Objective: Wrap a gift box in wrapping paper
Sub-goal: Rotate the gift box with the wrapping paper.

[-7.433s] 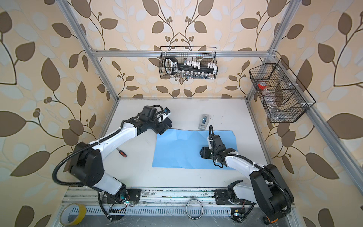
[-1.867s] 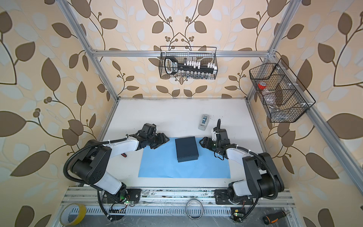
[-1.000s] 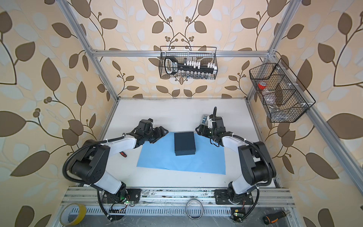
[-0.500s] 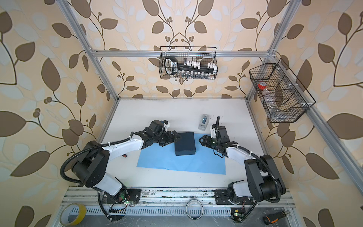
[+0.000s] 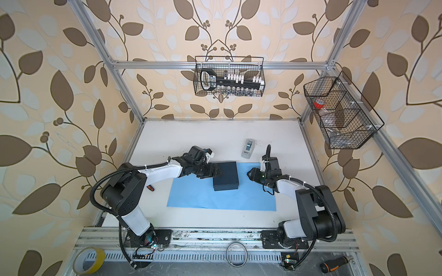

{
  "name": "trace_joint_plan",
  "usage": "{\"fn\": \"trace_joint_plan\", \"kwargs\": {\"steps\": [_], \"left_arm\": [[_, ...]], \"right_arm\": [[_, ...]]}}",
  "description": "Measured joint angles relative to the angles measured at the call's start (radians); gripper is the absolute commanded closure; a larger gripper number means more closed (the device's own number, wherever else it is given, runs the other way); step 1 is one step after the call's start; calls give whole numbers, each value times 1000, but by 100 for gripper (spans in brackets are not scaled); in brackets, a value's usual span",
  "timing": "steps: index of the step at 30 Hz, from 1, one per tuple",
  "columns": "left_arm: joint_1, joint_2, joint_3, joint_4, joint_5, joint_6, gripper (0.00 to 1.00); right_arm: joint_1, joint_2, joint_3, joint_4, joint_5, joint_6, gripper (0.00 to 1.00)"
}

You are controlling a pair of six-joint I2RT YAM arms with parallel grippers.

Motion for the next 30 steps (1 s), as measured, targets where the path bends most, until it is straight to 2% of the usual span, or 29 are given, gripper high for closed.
{"fn": "trace_joint_plan", "kwargs": {"steps": [6,11,13,16,20,22,25,28,30], "left_arm": [[14,-11,-2,-34,44,89,38],[27,-46,-27,-62,43,109,39],[32,-70,-49,-67,42,107,36],[33,-105,-84,-73,43,84,23],[53,-177,-135,-64,43,25,20],[83,-234,-169,-36,43,-13,23],[183,-285,-211,24,47,-86,32],[263,-237,-214,87,42,-146,44],[275,-169,-204,120,36,-176,53]], "right_arm": [[0,34,32,0,9,0,43],[0,66,70,-17,15,-2,43],[0,74,82,-25,14,-4,43],[0,72,89,-37,13,-7,38],[0,19,89,-60,-10,-16,28],[11,-31,89,-65,-28,-23,23],[70,-94,89,-62,-63,-28,15],[141,-112,88,-45,-109,-8,10],[175,-112,88,-31,-129,14,7]]}}
